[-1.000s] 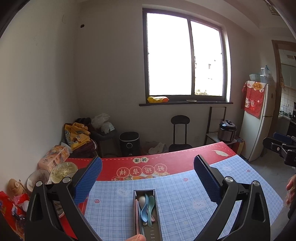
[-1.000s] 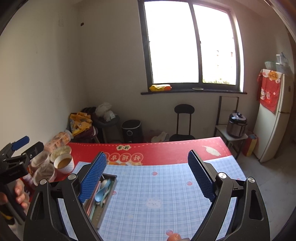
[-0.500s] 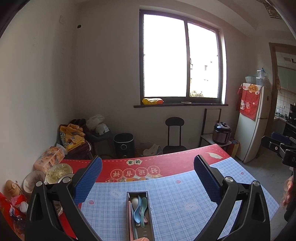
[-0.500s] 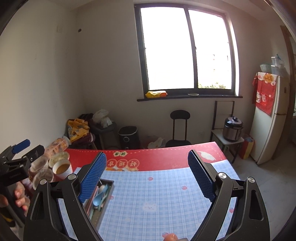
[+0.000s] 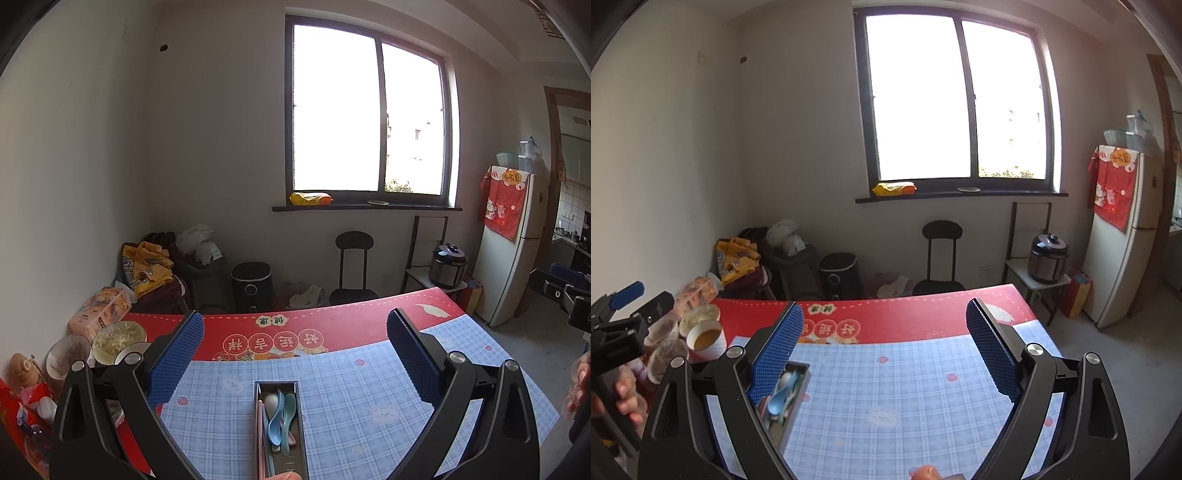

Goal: Organize utensils

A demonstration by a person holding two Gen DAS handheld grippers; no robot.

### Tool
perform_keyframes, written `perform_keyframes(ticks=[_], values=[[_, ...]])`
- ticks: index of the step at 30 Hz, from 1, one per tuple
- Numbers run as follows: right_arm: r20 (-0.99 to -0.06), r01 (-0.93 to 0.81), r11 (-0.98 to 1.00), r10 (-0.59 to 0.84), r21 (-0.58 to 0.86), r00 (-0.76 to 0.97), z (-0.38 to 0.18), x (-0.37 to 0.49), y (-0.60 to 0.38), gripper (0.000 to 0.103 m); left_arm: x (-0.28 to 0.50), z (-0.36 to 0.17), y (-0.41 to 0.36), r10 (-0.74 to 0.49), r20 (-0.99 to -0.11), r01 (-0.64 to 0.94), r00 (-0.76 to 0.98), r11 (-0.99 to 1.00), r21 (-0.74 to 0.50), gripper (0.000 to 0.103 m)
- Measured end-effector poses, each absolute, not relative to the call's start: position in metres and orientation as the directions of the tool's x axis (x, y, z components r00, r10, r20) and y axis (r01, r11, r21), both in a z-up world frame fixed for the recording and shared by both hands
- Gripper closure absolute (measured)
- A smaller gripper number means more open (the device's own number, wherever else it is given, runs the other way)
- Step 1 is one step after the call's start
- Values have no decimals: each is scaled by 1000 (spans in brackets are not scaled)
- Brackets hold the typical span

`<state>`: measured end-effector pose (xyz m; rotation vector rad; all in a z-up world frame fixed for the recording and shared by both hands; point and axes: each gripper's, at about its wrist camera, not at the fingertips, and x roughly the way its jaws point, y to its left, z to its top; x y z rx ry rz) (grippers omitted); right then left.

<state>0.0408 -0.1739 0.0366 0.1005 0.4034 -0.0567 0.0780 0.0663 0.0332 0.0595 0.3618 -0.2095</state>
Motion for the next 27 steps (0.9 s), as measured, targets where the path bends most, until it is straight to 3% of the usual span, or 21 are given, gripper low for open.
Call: perform_keyframes(ticks=[27], values=[[-395, 114, 989, -68, 93, 916, 33, 43, -178, 17, 82, 30, 60, -185, -365, 209, 913, 978, 27, 6]])
